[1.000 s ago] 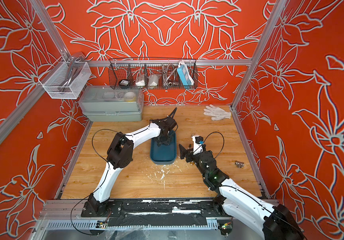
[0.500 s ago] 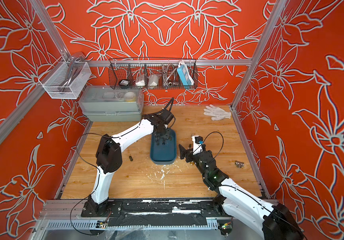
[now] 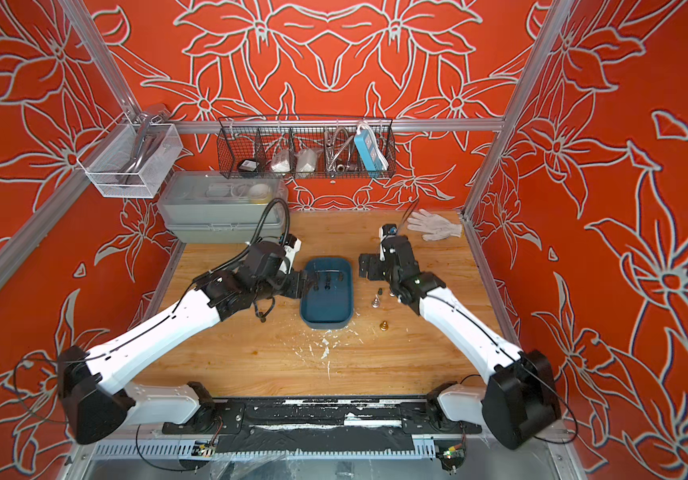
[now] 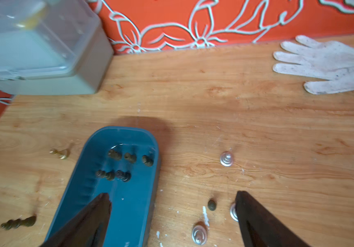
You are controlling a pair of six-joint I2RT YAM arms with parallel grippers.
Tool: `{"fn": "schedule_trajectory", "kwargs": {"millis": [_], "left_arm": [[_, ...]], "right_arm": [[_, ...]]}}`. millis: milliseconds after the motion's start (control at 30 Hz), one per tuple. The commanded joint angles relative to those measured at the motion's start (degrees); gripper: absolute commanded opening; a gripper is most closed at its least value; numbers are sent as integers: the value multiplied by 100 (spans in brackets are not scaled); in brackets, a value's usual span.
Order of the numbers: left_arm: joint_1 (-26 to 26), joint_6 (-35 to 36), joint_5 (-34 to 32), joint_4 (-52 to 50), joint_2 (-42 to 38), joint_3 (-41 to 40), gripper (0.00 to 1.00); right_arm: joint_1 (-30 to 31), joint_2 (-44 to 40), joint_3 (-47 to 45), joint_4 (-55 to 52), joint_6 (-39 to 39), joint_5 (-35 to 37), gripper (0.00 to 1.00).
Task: Put the chess pieces into the storage box
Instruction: Pick up the chess piece at the center of the board.
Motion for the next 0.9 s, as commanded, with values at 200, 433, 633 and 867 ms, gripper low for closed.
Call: {"fn": "schedule_trajectory", "kwargs": {"millis": [200,433,633,867], "left_arm": [[-37,338,1241,1386,-992,-1855,71],[-137,567,1720,1567,-919,-2061,72],[-160,568,1736,1615,-784,-1986,73],[-158,552,1678,1553,-718,-1977,73]], "right_arm": [[-479,1779,1610,-2793,-94,212,74],[-479,2741,2275,-3185,-301,75,48],[-479,3186,2430,-3295,-296,29,42],[-480,3472,2408,-3175,-316,-125,36]]}}
